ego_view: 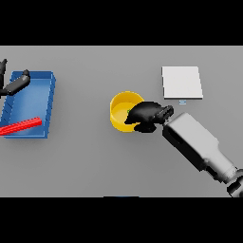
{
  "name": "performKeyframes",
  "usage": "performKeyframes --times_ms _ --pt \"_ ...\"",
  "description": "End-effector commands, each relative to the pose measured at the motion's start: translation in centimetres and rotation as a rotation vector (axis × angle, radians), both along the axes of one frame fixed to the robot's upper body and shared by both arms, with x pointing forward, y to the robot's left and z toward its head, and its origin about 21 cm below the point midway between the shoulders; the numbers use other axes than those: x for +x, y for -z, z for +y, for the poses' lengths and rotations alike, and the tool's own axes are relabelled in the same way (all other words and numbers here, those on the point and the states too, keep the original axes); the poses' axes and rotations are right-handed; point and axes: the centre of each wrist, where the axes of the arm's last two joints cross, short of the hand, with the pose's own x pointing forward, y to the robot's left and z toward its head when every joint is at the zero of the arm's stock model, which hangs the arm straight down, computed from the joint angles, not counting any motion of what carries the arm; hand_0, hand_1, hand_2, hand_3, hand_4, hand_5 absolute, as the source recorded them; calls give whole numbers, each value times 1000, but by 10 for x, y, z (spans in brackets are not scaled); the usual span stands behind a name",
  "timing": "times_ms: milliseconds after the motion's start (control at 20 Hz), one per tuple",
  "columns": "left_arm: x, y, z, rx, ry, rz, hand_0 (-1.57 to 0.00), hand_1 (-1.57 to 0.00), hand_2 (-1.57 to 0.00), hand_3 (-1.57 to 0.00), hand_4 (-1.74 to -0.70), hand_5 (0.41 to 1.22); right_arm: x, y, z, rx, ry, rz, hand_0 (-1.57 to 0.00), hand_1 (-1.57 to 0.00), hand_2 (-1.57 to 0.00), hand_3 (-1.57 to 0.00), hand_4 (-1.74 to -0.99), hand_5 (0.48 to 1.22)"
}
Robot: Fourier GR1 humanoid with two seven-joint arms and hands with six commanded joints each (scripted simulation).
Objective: Pick up the red beaker and tilt it to pour out 1 green nut into yellow bowl. Pick up the yellow bowl and place it on the metallic measuring scale.
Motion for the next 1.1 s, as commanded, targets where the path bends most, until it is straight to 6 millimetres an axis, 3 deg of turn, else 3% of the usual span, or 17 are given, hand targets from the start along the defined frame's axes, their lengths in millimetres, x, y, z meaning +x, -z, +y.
performKeyframes --times_ms 0,200,350,550,850,950,1050 --pt "0 -1 0 -2 1 0 1 1 1 1 -806 724 -1 -1 -1 1 4 -2 -1480 -1474 -1424 -1176 -1711 1199" --pt "0 -5 -1 0 10 1 1 1 1 1 -801 724 2 -22 -7 28 12 -36 -1534 -1531 -1490 -1192 -1729 1212" --pt "-1 -6 3 5 9 2 1 1 1 1 -798 721 0 -46 -12 26 8 -66 -1552 -1551 -1506 -1377 -1731 1216" --pt "0 -5 1 5 10 -5 1 1 1 1 -800 722 2 -83 -17 14 49 -137 -1563 -1563 -1544 -1308 -1724 1219" --pt "-1 -9 -1 12 18 -13 1 1 1 1 -800 723 5 -97 -45 8 79 -168 -1569 -1569 -1564 -1238 -1719 1220" --pt "1 -13 2 4 10 -18 1 1 1 1 -809 735 15 -108 -52 4 105 -216 -1570 -1570 -1567 -1318 -1720 1220" --pt "-2 -10 0 2 15 -13 1 1 1 1 -808 742 22 -110 -62 6 143 -242 -1570 -1570 -1568 -1298 -1720 1221"
